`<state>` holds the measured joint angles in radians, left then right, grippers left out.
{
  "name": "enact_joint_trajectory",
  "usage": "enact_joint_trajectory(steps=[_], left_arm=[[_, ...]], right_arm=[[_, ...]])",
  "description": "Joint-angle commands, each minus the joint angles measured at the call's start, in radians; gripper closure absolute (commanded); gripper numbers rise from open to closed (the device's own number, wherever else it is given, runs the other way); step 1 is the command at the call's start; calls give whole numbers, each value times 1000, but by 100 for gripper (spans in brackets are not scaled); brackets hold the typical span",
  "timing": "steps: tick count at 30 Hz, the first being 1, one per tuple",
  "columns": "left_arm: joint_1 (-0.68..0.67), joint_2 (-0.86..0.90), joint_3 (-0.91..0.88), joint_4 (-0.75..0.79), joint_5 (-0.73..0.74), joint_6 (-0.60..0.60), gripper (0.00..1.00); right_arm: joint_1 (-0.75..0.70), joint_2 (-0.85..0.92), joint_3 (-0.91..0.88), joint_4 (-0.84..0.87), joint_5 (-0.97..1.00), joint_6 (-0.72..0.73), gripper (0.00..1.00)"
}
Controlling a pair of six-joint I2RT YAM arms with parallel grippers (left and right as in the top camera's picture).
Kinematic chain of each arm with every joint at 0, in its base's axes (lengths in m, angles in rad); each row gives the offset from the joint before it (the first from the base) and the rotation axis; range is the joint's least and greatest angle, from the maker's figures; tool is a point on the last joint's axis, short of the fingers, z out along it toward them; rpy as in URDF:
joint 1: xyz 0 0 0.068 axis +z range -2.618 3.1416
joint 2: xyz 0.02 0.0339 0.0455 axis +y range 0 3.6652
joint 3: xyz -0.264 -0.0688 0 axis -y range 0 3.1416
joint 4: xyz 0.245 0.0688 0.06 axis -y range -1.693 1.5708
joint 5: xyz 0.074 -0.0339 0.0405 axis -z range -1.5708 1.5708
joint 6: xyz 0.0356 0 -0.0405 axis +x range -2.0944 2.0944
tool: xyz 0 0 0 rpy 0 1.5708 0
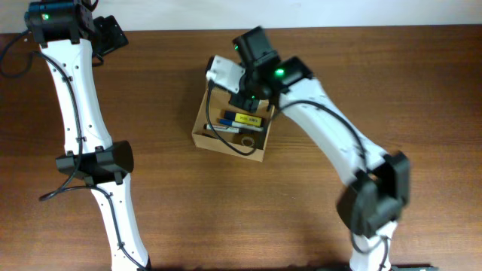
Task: Pack container
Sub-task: 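Carry the Sharpie into the box and release it, then move the right gripper to the blue pen and grasp it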
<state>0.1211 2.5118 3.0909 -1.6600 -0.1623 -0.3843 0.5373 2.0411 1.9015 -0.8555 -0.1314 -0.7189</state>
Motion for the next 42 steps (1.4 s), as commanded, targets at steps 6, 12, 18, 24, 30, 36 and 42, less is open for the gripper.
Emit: enact_joint_trajectory(steps=[6,12,18,24,30,36,42], left_arm=[[6,-4,-1,-2,-8,12,0],[6,-4,-1,-2,-8,12,0],[6,-4,-1,-1,-8,12,0],[6,-4,-1,-2,-8,12,0],[6,-4,-1,-1,-8,12,0],[6,-4,-1,-1,-8,12,0],[6,-4,-1,-1,-8,12,0]], right_arm=[[19,184,6,-23,-18,2,96],[19,222,6,-26,-18,76,96],[19,223,6,-66,-14,111,96],[19,203,17,-123,-9,111,44],[18,101,175,-232,128,244,46],[-32,-44,475,-401,198,417,44],[-216,-242,463,-430,201,443,46]])
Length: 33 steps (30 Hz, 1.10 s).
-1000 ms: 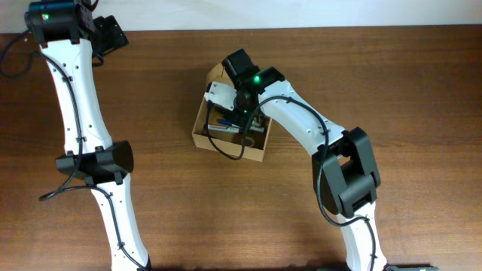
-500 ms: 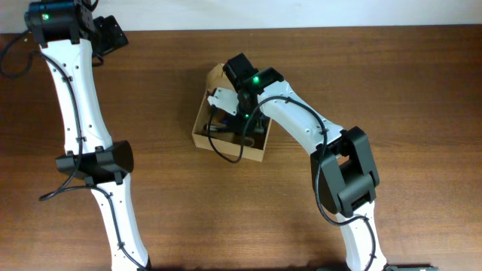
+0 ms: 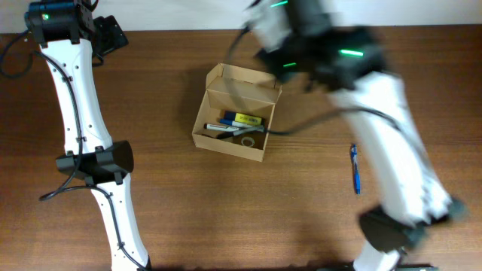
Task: Pack container
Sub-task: 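Move the right gripper to the blue pen and grasp it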
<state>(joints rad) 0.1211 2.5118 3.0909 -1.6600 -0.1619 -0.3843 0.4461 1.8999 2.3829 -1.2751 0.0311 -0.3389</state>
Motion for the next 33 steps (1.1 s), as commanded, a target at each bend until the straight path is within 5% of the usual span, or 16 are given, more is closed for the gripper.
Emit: enact_joint_trajectory(steps=[1,11,21,33], left_arm=[[6,-4,-1,-2,-8,12,0],[6,-4,-1,-1,-8,12,0],[6,-4,-1,-1,-8,12,0],[6,-4,-1,-1,-8,12,0]], right_arm=[[-172,-127,-45,1,37,80,47],[-621,-223,-645,119,-185,203,50],[-637,-191,-1093,277,-80,206,45],[-636,-189,-1324,356,-79,248,46]])
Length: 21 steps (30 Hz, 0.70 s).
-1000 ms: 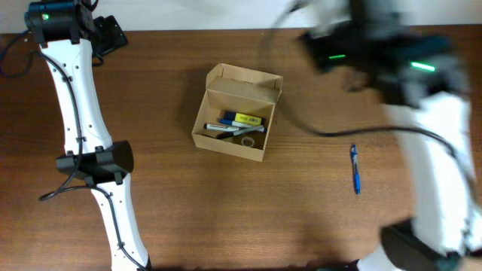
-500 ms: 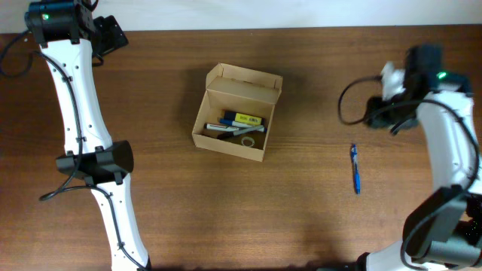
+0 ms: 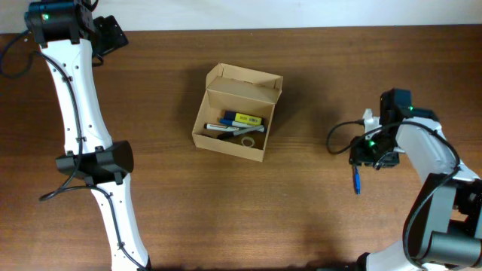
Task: Pack container
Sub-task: 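Move the right gripper to the blue pen and grasp it, then carry the blue pen into the box and release it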
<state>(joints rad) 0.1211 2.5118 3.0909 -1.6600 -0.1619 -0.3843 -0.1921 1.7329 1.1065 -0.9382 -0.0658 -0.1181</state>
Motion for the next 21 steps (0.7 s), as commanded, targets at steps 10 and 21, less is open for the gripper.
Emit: enact_joint_trajectory(steps=[10,21], left_arm=[[6,-4,-1,-1,-8,12,0],[6,-4,-1,-2,-8,12,0]], right_arm=[[2,11,-187,154,25,76,62],[3,17,-103,144,-89,67,96]])
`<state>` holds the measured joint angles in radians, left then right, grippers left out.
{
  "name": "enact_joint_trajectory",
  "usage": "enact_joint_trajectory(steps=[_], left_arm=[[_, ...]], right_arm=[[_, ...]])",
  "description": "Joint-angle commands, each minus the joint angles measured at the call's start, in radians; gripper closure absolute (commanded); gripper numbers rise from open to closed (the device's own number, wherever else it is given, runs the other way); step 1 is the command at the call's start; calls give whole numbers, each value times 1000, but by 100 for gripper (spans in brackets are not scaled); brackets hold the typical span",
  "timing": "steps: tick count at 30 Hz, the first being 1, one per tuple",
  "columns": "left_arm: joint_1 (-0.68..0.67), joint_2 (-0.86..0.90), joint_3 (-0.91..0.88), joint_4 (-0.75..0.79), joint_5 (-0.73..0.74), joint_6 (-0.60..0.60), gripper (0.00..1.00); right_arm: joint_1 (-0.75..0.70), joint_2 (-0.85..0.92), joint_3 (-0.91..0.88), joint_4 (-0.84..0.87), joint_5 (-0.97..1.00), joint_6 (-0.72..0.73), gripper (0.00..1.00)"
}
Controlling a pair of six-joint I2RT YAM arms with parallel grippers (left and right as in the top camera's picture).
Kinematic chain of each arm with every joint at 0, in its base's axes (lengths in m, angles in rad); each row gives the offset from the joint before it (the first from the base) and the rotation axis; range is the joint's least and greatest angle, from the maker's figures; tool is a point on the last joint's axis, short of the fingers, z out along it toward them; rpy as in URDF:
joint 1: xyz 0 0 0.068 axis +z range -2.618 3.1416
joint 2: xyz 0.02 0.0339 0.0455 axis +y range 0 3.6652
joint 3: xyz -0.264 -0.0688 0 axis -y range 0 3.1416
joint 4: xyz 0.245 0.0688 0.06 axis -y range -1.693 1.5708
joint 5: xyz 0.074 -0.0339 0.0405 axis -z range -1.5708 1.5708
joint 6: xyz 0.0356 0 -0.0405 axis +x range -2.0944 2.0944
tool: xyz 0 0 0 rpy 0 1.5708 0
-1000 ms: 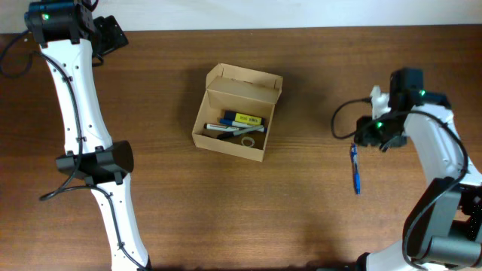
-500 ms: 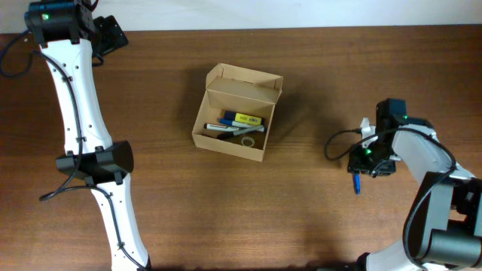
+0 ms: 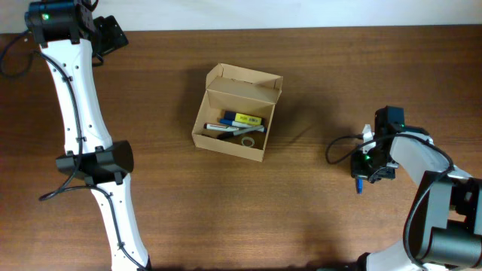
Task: Pack container
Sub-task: 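Carry the blue pen into the box and release it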
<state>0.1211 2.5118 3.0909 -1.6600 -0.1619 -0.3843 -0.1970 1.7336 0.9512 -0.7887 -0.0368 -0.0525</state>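
The open cardboard box (image 3: pixel 211 138) sits mid-table and holds markers (image 3: pixel 226 128), a yellow item (image 3: pixel 247 119) and a tape ring (image 3: pixel 248 141). At the right, a blue pen (image 3: pixel 360 184) lies on the table. Only its lower end shows from under my right gripper (image 3: pixel 367 167), which is down over it. The wrist hides the fingers, so their state does not show. My left gripper (image 3: pixel 113 31) hangs at the far back left, far from the box, and its fingers cannot be made out.
The left arm's white links (image 3: pixel 83 113) run down the left side of the table. A black cable (image 3: pixel 339 150) loops out from the right wrist toward the box. The wooden table edge is at the back.
My right gripper has shifted slightly toward the front and now covers more of the blue pen. Box, contents and left arm are unchanged.
My right gripper was first over the open box. Then the arm was blurred in motion behind the box, with the blue pen lying at the right. Later the gripper was beside the pen's upper end, and now it sits over the pen.
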Motion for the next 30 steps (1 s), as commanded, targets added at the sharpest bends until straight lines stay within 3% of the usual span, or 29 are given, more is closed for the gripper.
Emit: enact_joint_trajectory(steps=[1,10,14,22,30], left_arm=[[6,-4,-1,-1,-8,12,0],[6,-4,-1,-2,-8,12,0],[6,-4,-1,-1,-8,12,0],[6,-4,-1,-2,-8,12,0],[6,-4,-1,-2,-8,12,0]], right_arm=[[11,11,92,-32,-138,1,96],[192,-21,627,-284,-188,-82,96],[372,-21,830,-310,-188,-259,96],[687,54,867,-267,-138,-753,96],[746,334,867,-185,-136,-811,96]])
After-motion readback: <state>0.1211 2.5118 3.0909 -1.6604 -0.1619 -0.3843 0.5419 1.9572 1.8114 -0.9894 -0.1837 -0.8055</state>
